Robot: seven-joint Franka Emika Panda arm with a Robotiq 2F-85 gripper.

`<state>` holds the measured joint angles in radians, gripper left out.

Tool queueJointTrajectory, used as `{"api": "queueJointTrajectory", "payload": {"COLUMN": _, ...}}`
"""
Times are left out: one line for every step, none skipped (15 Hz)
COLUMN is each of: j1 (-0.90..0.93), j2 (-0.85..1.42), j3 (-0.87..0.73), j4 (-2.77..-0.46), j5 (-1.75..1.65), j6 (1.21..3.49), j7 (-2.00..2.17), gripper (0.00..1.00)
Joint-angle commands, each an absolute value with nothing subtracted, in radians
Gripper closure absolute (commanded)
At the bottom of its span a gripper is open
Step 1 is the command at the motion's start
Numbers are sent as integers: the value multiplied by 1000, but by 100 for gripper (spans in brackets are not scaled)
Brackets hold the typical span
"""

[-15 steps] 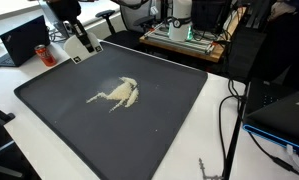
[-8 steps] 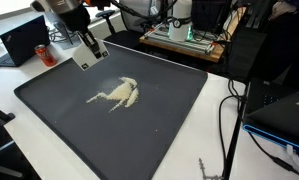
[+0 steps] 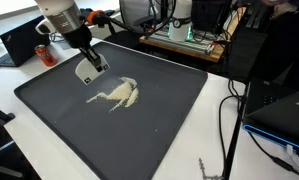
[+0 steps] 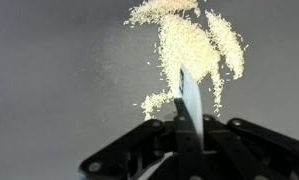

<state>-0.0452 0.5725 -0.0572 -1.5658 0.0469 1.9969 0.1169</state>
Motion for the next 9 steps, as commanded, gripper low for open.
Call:
{"api": "queueJointTrajectory", "payload": {"j1": -149, "j2": 612, "j3": -11, "j4": -1541, "j5": 172, "j6": 2019, "j7": -54, "gripper": 99}}
{"api": "queueJointTrajectory", "payload": {"j1": -175, "j2": 621, "j3": -4, "j4": -1537, "j5": 209, "j6": 2016, "j7": -90, "gripper": 99}}
{"api": "queueJointTrajectory", "payload": {"j1": -208, "j2": 628, "j3": 6, "j4": -1536, "j5": 252, "j6": 2011, "j7": -137, "gripper": 99}}
{"api": "queueJointTrajectory", "payload": {"j1": -234, "j2": 635, "j3": 14, "j4": -1535, "j5": 290, "j6": 2006, "j7": -174, "gripper": 99}}
{"api": "queueJointTrajectory", "payload": {"j1": -263, "j2": 644, "j3": 21, "j4": -1533, "j5": 331, "j6": 2002, "j7": -210, "gripper": 99}}
{"api": "queueJointTrajectory", "payload": {"j1": -289, "j2": 651, "j3": 27, "j4": -1534, "j5": 370, "j6": 2004, "j7": -241, "gripper": 99}}
{"api": "queueJointTrajectory", "payload": {"j1": -315, "j2": 657, "j3": 35, "j4": -1536, "j5": 409, "j6": 2003, "j7": -277, "gripper": 99}}
{"api": "queueJointTrajectory", "payload": {"j1": -340, "j2": 664, "j3": 40, "j4": -1539, "j5": 448, "j6": 2006, "j7": -307, "gripper": 99}}
{"api": "queueJointTrajectory", "payload": {"j1": -360, "j2": 672, "j3": 45, "j4": -1541, "j5": 483, "j6": 2008, "j7": -334, "gripper": 99}}
